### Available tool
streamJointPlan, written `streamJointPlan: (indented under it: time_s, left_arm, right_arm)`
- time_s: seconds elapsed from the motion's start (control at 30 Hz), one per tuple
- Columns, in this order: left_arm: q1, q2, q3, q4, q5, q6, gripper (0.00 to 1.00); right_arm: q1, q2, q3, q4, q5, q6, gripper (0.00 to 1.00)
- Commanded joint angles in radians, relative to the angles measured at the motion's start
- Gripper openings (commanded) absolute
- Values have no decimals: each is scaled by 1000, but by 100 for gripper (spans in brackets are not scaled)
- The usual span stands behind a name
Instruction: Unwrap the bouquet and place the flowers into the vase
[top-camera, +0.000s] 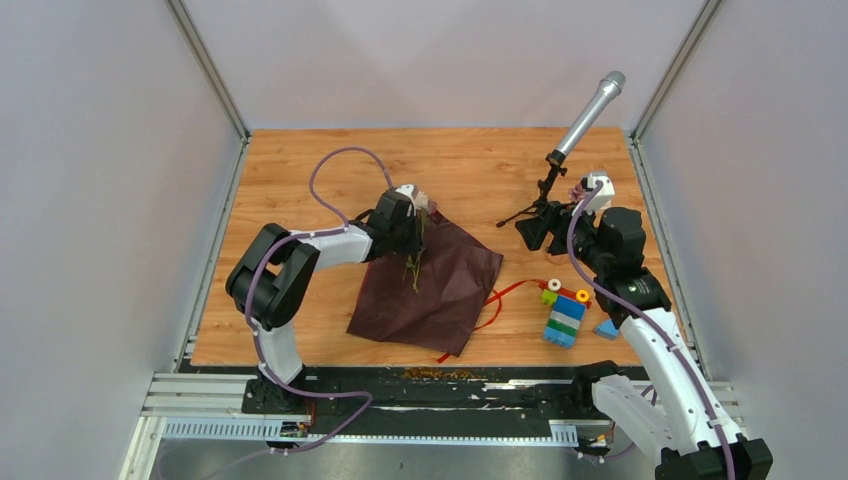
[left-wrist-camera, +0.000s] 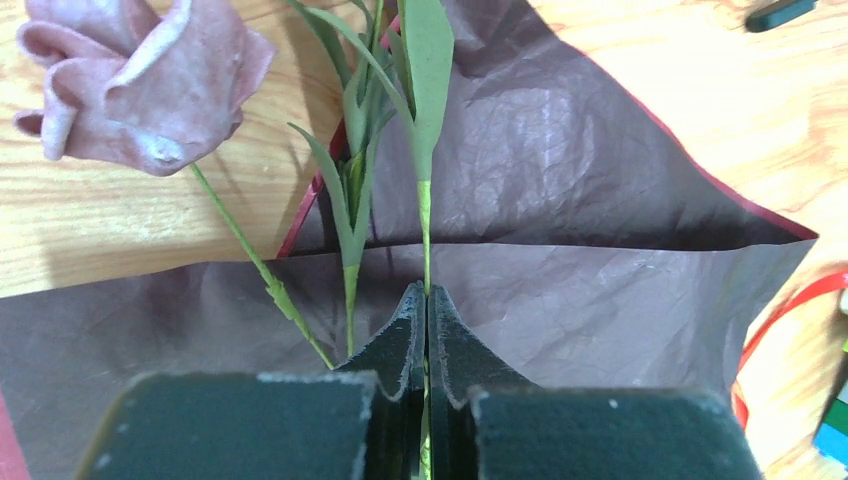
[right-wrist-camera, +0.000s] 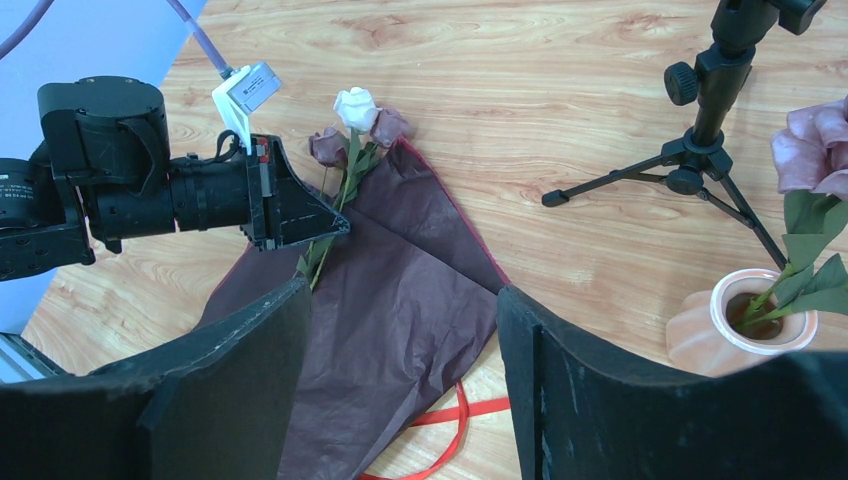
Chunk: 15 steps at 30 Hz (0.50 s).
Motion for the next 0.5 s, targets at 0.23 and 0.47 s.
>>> streamJointPlan:
  time_s: [0.23, 0.47]
  left_arm:
    - [-10, -146, -43, 225, 152, -98, 0]
    - [-10, -288, -121, 384, 247, -134, 0]
  right_arm:
    - [5, -24, 1, 13, -17, 14, 69]
    - [5, -30, 17, 33, -81, 45, 74]
